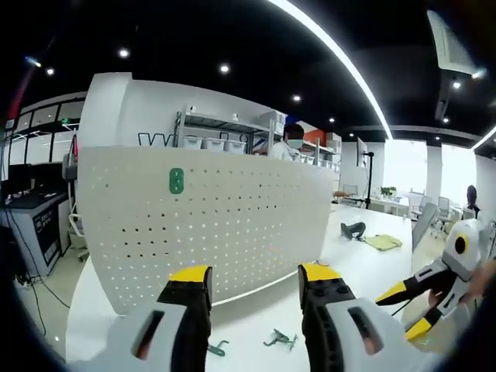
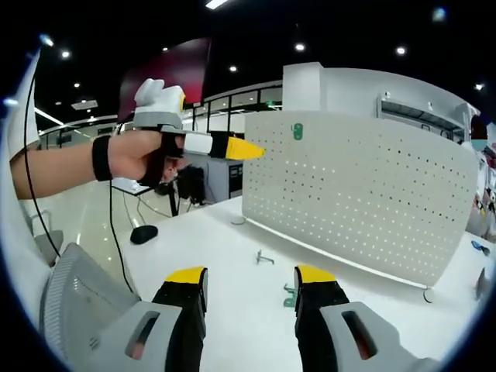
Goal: Insert the hook assembly into the mounting plate slot until the hook locks in place.
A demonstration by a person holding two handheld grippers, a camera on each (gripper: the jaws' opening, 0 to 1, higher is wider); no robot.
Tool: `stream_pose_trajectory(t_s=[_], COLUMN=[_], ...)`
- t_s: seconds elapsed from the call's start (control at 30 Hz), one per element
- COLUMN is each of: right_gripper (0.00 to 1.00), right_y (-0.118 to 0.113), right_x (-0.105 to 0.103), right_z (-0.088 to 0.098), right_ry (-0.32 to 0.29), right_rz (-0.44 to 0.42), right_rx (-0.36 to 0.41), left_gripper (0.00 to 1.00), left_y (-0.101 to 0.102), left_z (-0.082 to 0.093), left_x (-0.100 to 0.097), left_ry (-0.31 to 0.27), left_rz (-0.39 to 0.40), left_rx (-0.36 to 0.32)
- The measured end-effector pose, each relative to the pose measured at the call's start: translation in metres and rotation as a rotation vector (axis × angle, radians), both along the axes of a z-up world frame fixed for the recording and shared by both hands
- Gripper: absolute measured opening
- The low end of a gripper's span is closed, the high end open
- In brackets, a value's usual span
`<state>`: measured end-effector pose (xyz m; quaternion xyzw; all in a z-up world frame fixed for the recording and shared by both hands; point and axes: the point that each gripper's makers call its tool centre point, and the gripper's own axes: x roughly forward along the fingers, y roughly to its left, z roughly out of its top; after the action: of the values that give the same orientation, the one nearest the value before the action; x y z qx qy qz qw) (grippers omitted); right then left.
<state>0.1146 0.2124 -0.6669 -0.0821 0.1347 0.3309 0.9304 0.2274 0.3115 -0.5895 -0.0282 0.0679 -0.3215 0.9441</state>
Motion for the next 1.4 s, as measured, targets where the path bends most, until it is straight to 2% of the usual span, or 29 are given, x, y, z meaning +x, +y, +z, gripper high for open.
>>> stream_pose_trajectory(t_s=[0.8,1.17,1.4], right_gripper=[0.44,0.45,0.46], right_y=[0.005,0.002,-0.005], right_x=[0.014,0.027,0.036], right_z=[-0.026,-0.042,-0.055], right_ry=[0.064,0.098,0.128], right_rz=[-0.028,-0.055,-0.09], right_rx=[-0.042,-0.078,-0.095], left_gripper=[0.5,0.58,0.68], left_y=[-0.001,0.002,-0.002], left_z=[-0.04,-0.051,-0.058], left_x=[-0.035,-0.052,-0.062], left_ry=[0.062,0.065,0.05], left_rz=[-0.091,-0.108,-0.164], left_rx=[0.002,0.005,0.014])
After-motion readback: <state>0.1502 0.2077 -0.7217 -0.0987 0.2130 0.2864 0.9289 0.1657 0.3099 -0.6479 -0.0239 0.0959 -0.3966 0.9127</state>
